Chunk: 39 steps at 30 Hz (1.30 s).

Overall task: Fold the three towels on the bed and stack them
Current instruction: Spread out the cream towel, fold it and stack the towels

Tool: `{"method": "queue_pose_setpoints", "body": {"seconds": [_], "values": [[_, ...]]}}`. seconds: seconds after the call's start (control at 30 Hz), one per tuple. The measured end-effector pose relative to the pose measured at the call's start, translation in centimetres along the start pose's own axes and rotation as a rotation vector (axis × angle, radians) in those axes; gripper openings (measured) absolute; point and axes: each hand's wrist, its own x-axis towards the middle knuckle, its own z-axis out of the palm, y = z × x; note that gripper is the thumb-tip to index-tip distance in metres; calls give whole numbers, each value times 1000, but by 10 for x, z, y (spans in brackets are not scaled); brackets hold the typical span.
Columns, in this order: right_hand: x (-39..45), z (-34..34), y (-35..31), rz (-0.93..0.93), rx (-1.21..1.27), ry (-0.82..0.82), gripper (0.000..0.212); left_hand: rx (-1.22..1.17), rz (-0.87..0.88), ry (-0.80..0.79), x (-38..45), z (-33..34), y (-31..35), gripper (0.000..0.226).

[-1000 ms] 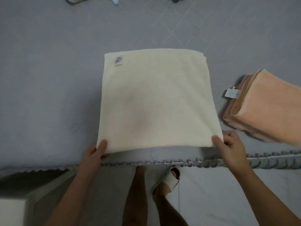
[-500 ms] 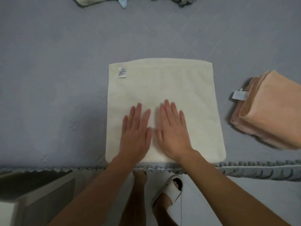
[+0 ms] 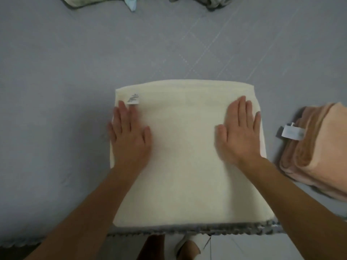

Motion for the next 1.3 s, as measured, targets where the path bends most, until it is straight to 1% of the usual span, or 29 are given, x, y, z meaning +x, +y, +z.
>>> {"method": "queue_pose_setpoints", "body": {"seconds": [0.07, 0.1, 0.13, 0.17, 0.23, 0.37, 0.4, 0.47, 0.53, 0.6, 0.67, 0.73, 0.77, 0.83, 0.93, 1.03, 1.1, 1.2, 1.3], "values": [[14, -1, -44, -145, 44, 18, 75, 29, 254, 20, 7, 2, 31, 67], [23, 3, -64, -214, 40, -6, 73, 56, 353, 5, 15, 5, 40, 64], [29, 9, -78, -273, 20, -37, 72, 93, 408, -19, 25, 8, 43, 63], [35, 12, -82, -323, -12, -58, 70, 124, 427, -40, 34, 9, 40, 63], [56, 17, -65, -342, -50, -57, 69, 138, 393, -58, 61, 11, 21, 67], [84, 5, 1, -104, -22, 6, 66, 121, 252, -58, 98, 1, -15, 69], [86, -1, 12, -73, -29, 13, 64, 93, 244, -68, 102, -4, -19, 67], [89, -15, 24, -75, -19, 54, 56, 9, 253, -35, 111, -18, -20, 55], [93, -32, 31, -97, 45, 135, 40, -49, 263, 37, 120, -33, -19, 35], [97, -46, 34, -80, 91, 168, 27, -74, 276, 38, 126, -44, -16, 23], [102, -53, 34, -62, 88, 124, 24, -112, 302, 7, 133, -51, -15, 20], [108, -57, 35, -71, 114, 78, 22, -172, 289, -3, 141, -56, -15, 18], [112, -59, 35, -61, 154, 76, 20, -194, 262, -10, 144, -57, -15, 18], [121, -62, 40, 11, 228, 129, 16, -191, 228, -13, 148, -53, -15, 17], [127, -56, 46, 94, 228, 186, 19, -182, 211, 32, 148, -43, -10, 18], [125, -47, 45, 126, 262, 236, 21, -252, 192, 136, 148, -39, -4, 16], [124, -43, 44, 158, 302, 289, 20, -248, 191, 152, 152, -38, -4, 17], [125, -38, 39, 225, 321, 304, 23, -165, 174, 152, 158, -33, -3, 20], [131, -37, 29, 253, 432, 445, 26, -140, 120, 217, 160, -30, 4, 21]]}}
